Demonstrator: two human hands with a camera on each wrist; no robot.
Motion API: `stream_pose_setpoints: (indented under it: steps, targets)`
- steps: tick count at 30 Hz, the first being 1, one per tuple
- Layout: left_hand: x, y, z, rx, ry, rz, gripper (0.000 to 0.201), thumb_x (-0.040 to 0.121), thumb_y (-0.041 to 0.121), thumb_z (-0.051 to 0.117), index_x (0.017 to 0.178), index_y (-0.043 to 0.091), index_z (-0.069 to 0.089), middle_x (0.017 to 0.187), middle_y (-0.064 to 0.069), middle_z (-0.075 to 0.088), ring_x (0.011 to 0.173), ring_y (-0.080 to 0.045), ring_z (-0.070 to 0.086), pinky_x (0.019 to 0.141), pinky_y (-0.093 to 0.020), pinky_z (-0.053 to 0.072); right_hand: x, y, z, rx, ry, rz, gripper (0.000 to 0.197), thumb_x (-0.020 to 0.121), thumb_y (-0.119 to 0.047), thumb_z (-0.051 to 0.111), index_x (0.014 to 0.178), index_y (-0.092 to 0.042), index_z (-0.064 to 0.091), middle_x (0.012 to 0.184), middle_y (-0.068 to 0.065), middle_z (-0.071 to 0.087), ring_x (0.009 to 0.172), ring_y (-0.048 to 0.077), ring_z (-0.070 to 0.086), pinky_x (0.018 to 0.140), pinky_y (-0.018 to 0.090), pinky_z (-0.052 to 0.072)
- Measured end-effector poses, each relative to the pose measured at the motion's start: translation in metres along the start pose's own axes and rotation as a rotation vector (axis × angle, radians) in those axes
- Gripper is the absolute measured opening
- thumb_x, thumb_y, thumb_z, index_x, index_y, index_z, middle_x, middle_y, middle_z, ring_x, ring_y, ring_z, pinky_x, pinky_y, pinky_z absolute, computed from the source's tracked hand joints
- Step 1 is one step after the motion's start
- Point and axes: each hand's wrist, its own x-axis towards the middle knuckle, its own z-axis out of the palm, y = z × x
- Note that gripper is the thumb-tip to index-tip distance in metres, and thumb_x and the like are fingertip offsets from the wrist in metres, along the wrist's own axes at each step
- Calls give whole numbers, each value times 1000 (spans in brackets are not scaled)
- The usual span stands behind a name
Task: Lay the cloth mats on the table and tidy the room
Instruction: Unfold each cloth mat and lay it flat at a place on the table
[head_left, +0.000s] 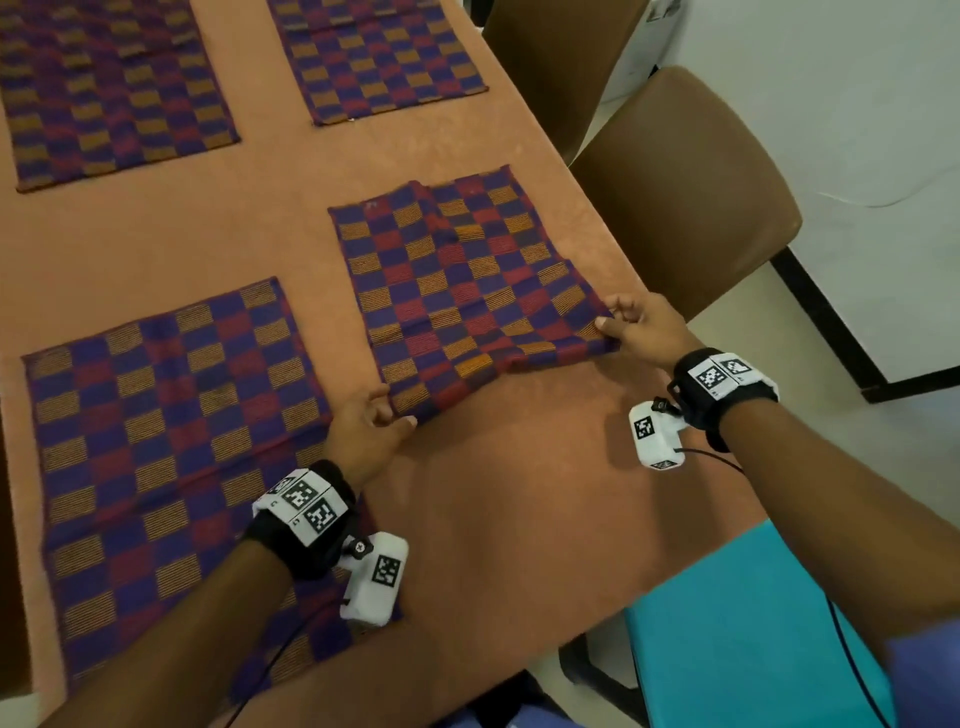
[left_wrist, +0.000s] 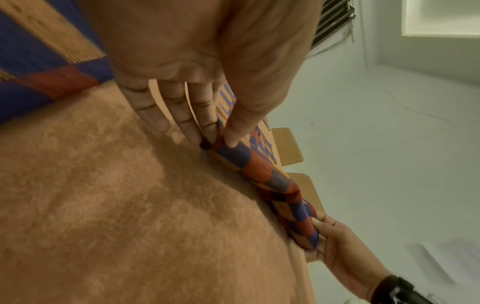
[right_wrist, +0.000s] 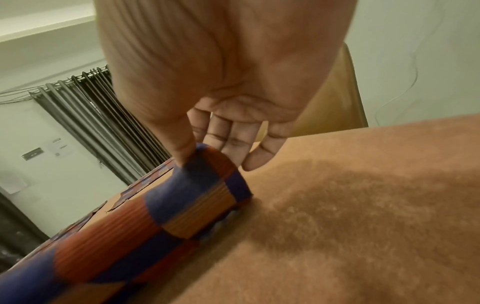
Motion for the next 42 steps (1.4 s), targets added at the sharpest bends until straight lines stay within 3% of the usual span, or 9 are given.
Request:
stream_pose_setpoints:
  steps: [3,5,10,14,20,26,31,37,42]
  targets:
    - [-6,7,5,-123,88,48,38,84,9,66,115,16,44,87,1,57,87,-18,58,73,-28,50,1,1,-10,0,4,-15,17,96,-22,56,109,-32,63,94,-5,73,81,10,72,79,32,56]
    - [-9,11,8,-268,74,49,37,84,11,63,113,21,42,98,-9,60,97,-27,62,83,-39,55,-1,3,-17,-7,8,14,32,92,-32,60,122,-38,55,102,-2,71,88,18,71,84,39,56]
    - [-26,14,26,-284,-61,65,29,92,0,54,115,13,44,87,-5,62,85,-22,62,60,-13,53,-30,17,-21,-37,-110,125,57,90,-15,66,136,-36,41,73,-15,63,72,6,62,71,23,51]
    - [-33,-6,43,-56,-108,56,27,88,-9,53,84,17,60,89,-6,62,91,-25,58,66,-23,53,-53,45,-10,-49,-103,87,40,94,3,53,125,-22,55,92,-4,61,82,10,64,55,15,54]
    - [-60,-15,72,39,-239,5,20,87,-5,58,104,6,59,102,-11,60,70,-14,59,44,-17,51,-82,75,-16,-53,134,84,38,88,6,56,107,-27,64,79,-15,56,73,6,60,58,15,50]
    - [-85,-14,97,167,-414,56,30,86,-7,59,114,3,56,115,-9,56,93,-18,60,62,-19,57,-108,107,-37,-137,211,130,36,85,-2,58,113,-24,67,87,-12,60,94,22,63,82,40,57]
    - [-79,-5,86,464,-556,11,11,91,12,57,100,18,58,91,-13,68,81,-26,68,74,-38,59,-113,107,-44,-331,70,174,29,87,-21,61,114,-33,61,106,-4,66,95,20,63,77,34,54]
    - [-38,28,65,806,-169,379,15,87,31,59,98,21,63,87,2,58,82,-18,56,69,-30,44,-83,62,-38,-575,160,-71,37,86,-28,60,123,-28,59,120,-3,60,110,21,55,86,35,48]
    - [24,43,69,1043,-147,490,59,82,52,59,133,25,47,135,-9,48,125,-33,41,102,-48,39,-27,14,13,-654,-177,-417,47,98,-26,49,145,-20,43,155,3,36,144,22,28,119,37,18]
